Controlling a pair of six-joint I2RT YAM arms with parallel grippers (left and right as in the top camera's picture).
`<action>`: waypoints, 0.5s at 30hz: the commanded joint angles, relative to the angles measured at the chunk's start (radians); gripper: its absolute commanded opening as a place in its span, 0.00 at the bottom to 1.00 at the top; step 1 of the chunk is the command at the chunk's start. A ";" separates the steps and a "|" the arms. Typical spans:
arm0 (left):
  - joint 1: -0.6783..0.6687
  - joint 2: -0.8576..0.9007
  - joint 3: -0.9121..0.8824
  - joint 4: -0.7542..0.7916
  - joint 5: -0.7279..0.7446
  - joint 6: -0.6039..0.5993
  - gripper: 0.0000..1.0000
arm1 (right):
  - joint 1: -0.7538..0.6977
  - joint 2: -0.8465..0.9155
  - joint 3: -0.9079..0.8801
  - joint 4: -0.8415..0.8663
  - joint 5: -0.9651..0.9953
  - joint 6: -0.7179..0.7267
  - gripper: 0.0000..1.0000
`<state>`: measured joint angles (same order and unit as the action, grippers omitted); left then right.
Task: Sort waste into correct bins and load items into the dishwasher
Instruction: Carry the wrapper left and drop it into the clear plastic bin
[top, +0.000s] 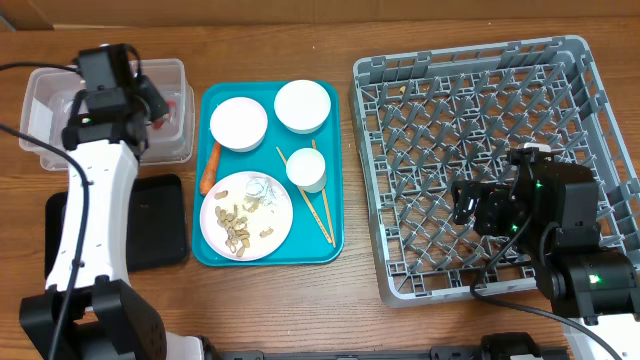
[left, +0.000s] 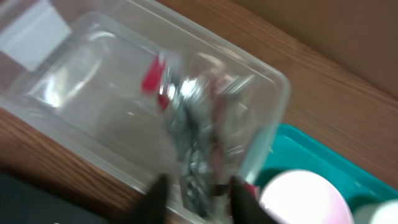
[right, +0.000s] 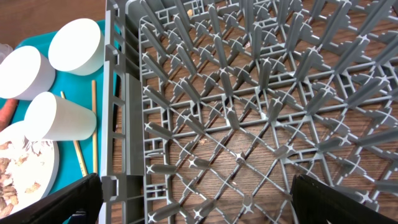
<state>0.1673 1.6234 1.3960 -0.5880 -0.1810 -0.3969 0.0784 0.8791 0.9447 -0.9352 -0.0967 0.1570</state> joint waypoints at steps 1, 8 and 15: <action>0.032 0.024 0.010 0.015 -0.013 0.016 0.51 | -0.006 -0.006 0.032 0.005 0.010 0.000 1.00; -0.017 -0.007 0.010 -0.223 0.407 0.038 0.54 | -0.006 -0.006 0.032 -0.011 0.010 0.000 1.00; -0.158 -0.007 -0.090 -0.488 0.381 0.037 0.59 | -0.006 -0.006 0.032 -0.014 0.010 0.000 1.00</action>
<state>0.0452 1.6344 1.3643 -1.0786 0.1749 -0.3744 0.0784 0.8791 0.9485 -0.9546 -0.0963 0.1566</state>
